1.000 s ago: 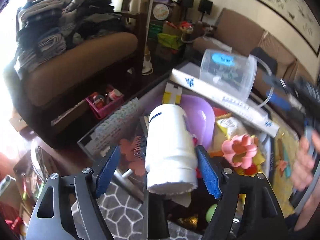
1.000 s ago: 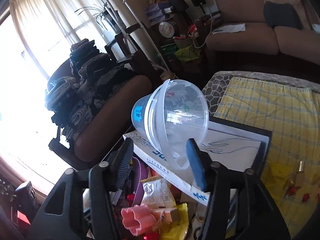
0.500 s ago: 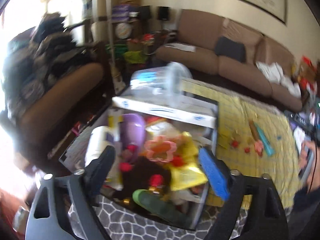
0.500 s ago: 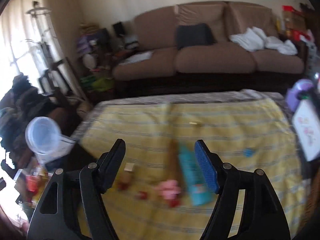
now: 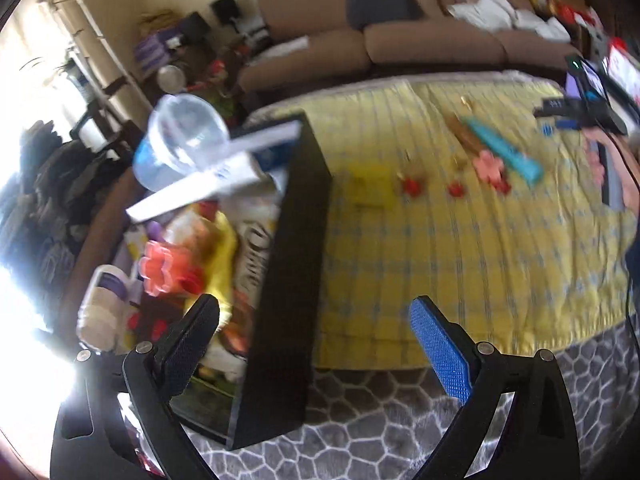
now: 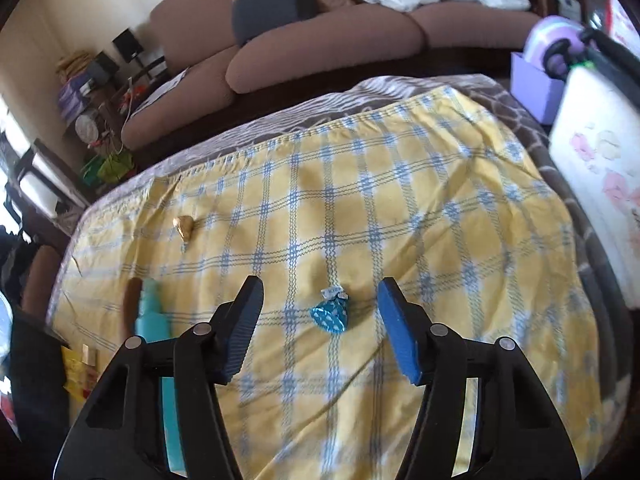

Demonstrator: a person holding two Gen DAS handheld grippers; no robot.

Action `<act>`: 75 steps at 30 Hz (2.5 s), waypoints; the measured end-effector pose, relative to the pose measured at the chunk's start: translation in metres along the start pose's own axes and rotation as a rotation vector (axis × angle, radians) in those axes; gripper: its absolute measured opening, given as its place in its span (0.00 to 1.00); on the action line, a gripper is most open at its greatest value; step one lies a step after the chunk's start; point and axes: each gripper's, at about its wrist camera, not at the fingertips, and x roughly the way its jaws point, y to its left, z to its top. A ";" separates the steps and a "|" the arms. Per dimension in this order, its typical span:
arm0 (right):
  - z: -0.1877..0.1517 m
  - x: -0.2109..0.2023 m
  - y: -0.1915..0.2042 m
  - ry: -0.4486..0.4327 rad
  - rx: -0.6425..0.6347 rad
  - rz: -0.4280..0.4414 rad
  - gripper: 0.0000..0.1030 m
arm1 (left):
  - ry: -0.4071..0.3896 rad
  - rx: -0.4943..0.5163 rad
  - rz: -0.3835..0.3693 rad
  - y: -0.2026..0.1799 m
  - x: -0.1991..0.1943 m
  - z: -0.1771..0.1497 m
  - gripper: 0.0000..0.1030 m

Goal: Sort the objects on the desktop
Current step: 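Grasp the small teal round item with the right gripper while the left grasps the yellow packet, then carry both items over the black box and open both grippers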

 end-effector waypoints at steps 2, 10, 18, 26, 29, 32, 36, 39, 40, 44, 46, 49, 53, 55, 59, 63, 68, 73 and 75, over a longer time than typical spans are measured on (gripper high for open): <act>-0.006 0.013 0.003 0.007 -0.048 -0.056 0.50 | 0.002 -0.011 -0.020 -0.002 0.005 -0.001 0.95; -0.020 -0.013 0.006 -0.155 -0.070 -0.040 0.20 | -0.026 -0.076 -0.095 -0.012 0.032 0.015 0.95; -0.006 -0.041 0.014 -0.153 -0.059 0.130 0.20 | -0.014 -0.041 -0.128 -0.062 0.089 0.063 0.96; -0.008 -0.052 0.007 -0.175 -0.073 0.148 0.20 | 0.081 -0.069 -0.110 -0.072 0.196 0.089 0.91; -0.007 -0.050 -0.004 -0.172 -0.041 0.191 0.20 | 0.050 -0.154 -0.212 -0.060 0.206 0.090 0.85; -0.008 -0.048 -0.009 -0.167 -0.006 0.261 0.20 | 0.051 -0.191 -0.246 -0.057 0.206 0.091 0.74; -0.009 -0.047 0.002 -0.166 -0.042 0.258 0.20 | 0.054 -0.185 -0.266 -0.056 0.200 0.089 0.55; -0.010 -0.050 0.010 -0.174 -0.062 0.271 0.20 | 0.063 -0.169 -0.269 -0.055 0.192 0.084 0.54; -0.010 -0.051 0.013 -0.177 -0.071 0.273 0.20 | 0.064 -0.158 -0.266 -0.054 0.191 0.083 0.54; -0.011 -0.053 0.018 -0.180 -0.082 0.277 0.20 | 0.068 -0.090 -0.263 -0.055 0.162 0.071 0.54; -0.010 -0.055 0.018 -0.183 -0.081 0.282 0.20 | 0.055 -0.070 -0.285 -0.049 0.137 0.063 0.54; -0.009 -0.060 0.020 -0.193 -0.086 0.284 0.20 | 0.016 -0.074 -0.301 -0.030 0.096 0.052 0.54; -0.008 -0.068 0.028 -0.204 -0.103 0.297 0.20 | -0.064 -0.121 -0.296 0.008 0.043 0.042 0.54; -0.009 -0.076 0.037 -0.208 -0.133 0.291 0.20 | -0.123 -0.144 -0.252 0.032 0.016 0.037 0.54; -0.012 -0.114 0.064 -0.261 -0.207 0.290 0.20 | -0.217 -0.283 -0.174 0.096 -0.022 0.021 0.55; -0.021 -0.164 0.101 -0.331 -0.310 0.319 0.20 | -0.308 -0.421 -0.037 0.154 -0.047 -0.001 0.55; -0.057 -0.222 0.163 -0.307 -0.410 0.488 0.20 | -0.309 -0.559 -0.022 0.193 -0.037 -0.025 0.55; -0.108 -0.242 0.258 -0.239 -0.565 0.718 0.20 | -0.204 -0.647 0.022 0.219 -0.007 -0.040 0.55; -0.123 -0.234 0.296 -0.183 -0.594 0.768 0.20 | -0.133 -0.704 -0.017 0.227 0.009 -0.047 0.55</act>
